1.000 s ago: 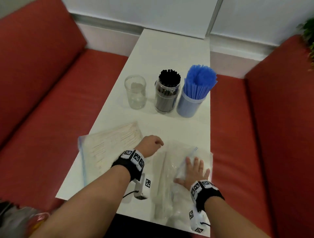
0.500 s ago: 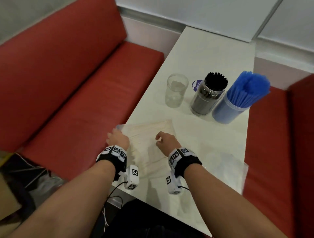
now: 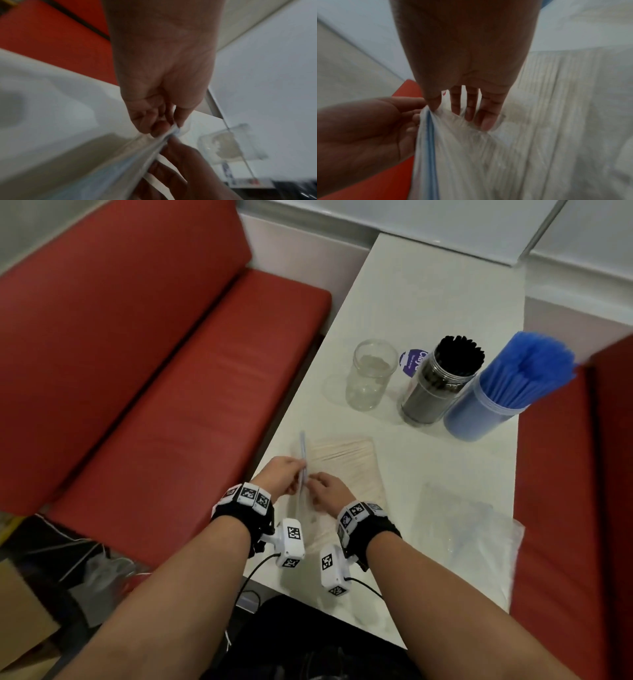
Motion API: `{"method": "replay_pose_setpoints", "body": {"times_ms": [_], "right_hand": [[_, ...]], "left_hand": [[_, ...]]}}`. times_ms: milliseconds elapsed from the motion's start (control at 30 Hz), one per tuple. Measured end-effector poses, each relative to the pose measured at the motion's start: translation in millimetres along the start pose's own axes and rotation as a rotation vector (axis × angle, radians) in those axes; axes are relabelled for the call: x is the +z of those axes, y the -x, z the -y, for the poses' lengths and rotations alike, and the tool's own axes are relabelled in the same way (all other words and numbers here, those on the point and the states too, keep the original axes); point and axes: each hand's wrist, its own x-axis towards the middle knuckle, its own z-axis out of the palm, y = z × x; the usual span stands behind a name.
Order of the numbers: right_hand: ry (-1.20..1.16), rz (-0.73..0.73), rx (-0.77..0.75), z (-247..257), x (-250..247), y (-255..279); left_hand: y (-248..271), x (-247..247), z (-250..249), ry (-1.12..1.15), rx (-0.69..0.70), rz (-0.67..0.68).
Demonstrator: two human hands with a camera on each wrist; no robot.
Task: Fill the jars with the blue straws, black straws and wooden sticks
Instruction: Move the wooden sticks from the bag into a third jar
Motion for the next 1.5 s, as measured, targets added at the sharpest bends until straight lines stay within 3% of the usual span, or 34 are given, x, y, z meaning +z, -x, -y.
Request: {"method": "replay_pose_setpoints", "body": {"times_ms": [100, 233, 367, 500, 633, 700, 767, 900, 1167, 1500], "right_hand": [[-0.347, -0.161, -0.044, 23, -23, 11], [-0.479, -0.449, -0.217, 56, -67, 28], [-0.444, -0.531, -0.339, 87, -114, 45], [-0.314, -0.544, -0.285, 95, -137, 62], [-0.070, -0.686, -0.280, 101, -138, 72], [0.023, -0.666, -0.267, 106, -141, 73], [-0.020, -0.548, -0.244, 109, -148, 77], [-0.449, -0.326, -0.259, 110, -158, 92], [-0.732, -0.458, -0.201, 99, -161, 88], [-0.629, -0.414, -0.205, 101, -172, 96]], "left_hand": [[5, 18, -51, -0.042, 0.155, 0.089], [16, 45, -113, -0.063, 0.338, 0.186], [27, 68, -151, -0.071, 0.449, 0.238], [33, 84, -166, -0.097, 0.487, 0.257], [36, 97, -171, -0.154, 0.547, 0.205], [35, 100, -174, -0.208, 0.597, 0.161], [34, 101, -177, -0.221, 0.616, 0.177], [35, 102, -179, -0.151, 0.566, 0.301], [42, 102, -179, -0.302, 0.527, 0.361], [55, 114, -181, -0.329, 0.582, 0.213]]}}
